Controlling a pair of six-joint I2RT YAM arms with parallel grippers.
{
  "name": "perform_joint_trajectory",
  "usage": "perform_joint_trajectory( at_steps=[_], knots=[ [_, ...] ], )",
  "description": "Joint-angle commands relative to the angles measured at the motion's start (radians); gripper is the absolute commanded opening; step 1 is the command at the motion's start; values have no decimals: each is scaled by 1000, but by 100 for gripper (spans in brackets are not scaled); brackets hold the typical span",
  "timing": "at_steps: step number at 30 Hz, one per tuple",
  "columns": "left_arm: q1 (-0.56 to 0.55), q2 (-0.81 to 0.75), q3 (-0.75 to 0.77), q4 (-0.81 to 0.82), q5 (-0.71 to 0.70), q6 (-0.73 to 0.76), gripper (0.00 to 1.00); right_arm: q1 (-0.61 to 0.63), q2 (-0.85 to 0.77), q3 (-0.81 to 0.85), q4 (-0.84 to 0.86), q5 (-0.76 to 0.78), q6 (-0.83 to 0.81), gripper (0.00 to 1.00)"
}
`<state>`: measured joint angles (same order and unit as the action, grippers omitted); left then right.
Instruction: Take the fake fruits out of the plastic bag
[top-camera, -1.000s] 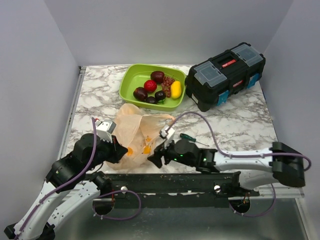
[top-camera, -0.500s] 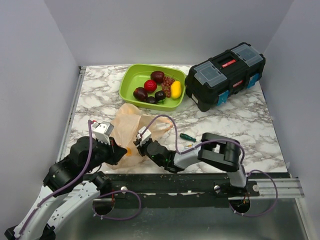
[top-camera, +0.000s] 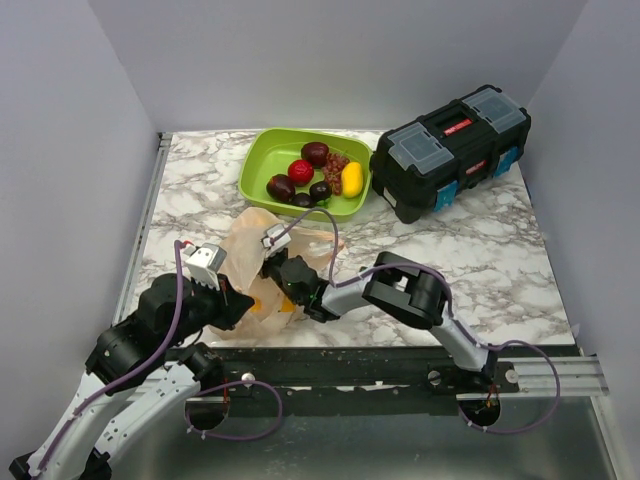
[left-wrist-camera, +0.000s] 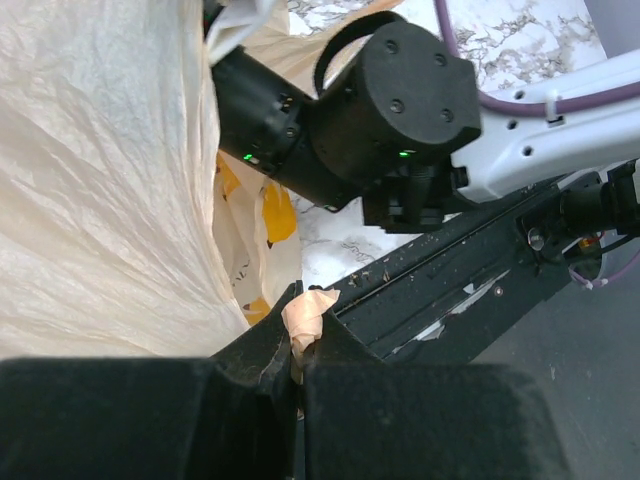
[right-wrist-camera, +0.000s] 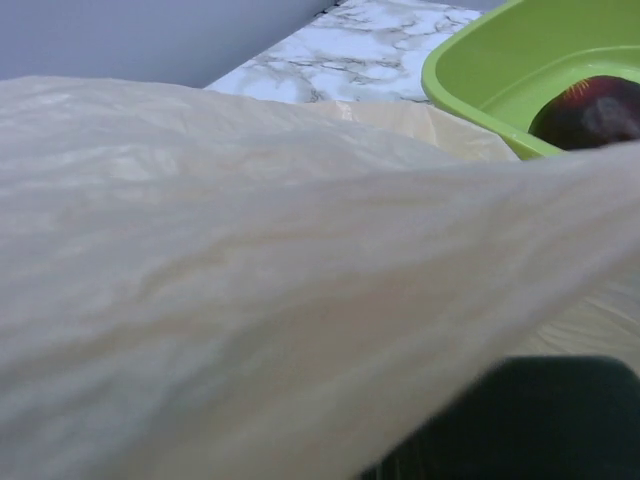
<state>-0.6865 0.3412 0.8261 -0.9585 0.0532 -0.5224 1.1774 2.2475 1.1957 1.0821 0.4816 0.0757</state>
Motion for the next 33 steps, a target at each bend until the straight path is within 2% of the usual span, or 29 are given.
perform_joint_trajectory(
  at_steps=[1, 7, 9, 12, 16, 24, 29, 33],
  knots=[
    [7, 10, -5, 17, 14, 13, 0, -5, 114, 105, 13, -18, -11, 30],
    [7, 13, -4, 18, 10, 12, 0, -37, 206, 247, -81, 9, 2, 33],
    [7, 11, -4, 17, 8, 12, 0, -62, 205, 261, -109, 29, -5, 35],
    [8, 9, -4, 17, 4, 9, 0, -107, 172, 274, -240, 36, 43, 40],
    [8, 14, -4, 17, 2, 10, 0, -111, 89, 207, -263, 151, 27, 48],
    [8, 18, -4, 15, 7, 12, 0, -113, 88, 231, -326, 330, -64, 58],
    [8, 14, -6, 17, 17, 12, 0, -113, 36, 186, -307, 351, -94, 64],
    [8, 50, -5, 13, 104, 28, 0, -114, -72, 84, -316, 277, -23, 67]
  ],
)
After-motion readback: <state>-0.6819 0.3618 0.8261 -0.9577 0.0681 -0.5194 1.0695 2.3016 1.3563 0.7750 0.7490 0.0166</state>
